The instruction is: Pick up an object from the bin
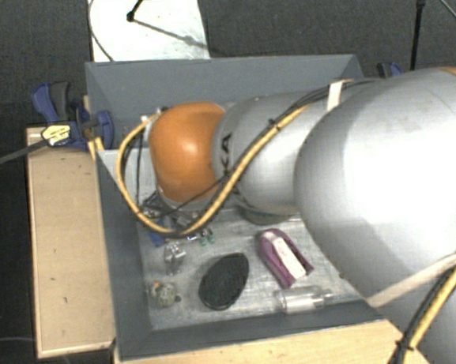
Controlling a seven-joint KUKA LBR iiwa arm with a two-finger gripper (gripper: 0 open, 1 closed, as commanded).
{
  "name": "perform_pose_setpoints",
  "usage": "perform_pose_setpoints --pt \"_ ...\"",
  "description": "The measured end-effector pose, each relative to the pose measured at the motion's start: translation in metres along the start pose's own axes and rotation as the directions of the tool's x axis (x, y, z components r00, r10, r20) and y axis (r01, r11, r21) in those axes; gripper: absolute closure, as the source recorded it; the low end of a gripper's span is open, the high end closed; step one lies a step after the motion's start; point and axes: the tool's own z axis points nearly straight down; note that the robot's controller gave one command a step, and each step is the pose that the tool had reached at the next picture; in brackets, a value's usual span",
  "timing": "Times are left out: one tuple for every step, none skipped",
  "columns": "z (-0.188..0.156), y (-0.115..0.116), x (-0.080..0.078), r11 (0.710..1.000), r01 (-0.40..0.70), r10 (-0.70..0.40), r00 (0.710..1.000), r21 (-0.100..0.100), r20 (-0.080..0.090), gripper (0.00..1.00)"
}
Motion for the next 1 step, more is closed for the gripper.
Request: perform_pose_setpoints --pt "0.0000 0.0002 0.0001 1.000 0.000 0.000 1.000 0.000 0.000 1.00"
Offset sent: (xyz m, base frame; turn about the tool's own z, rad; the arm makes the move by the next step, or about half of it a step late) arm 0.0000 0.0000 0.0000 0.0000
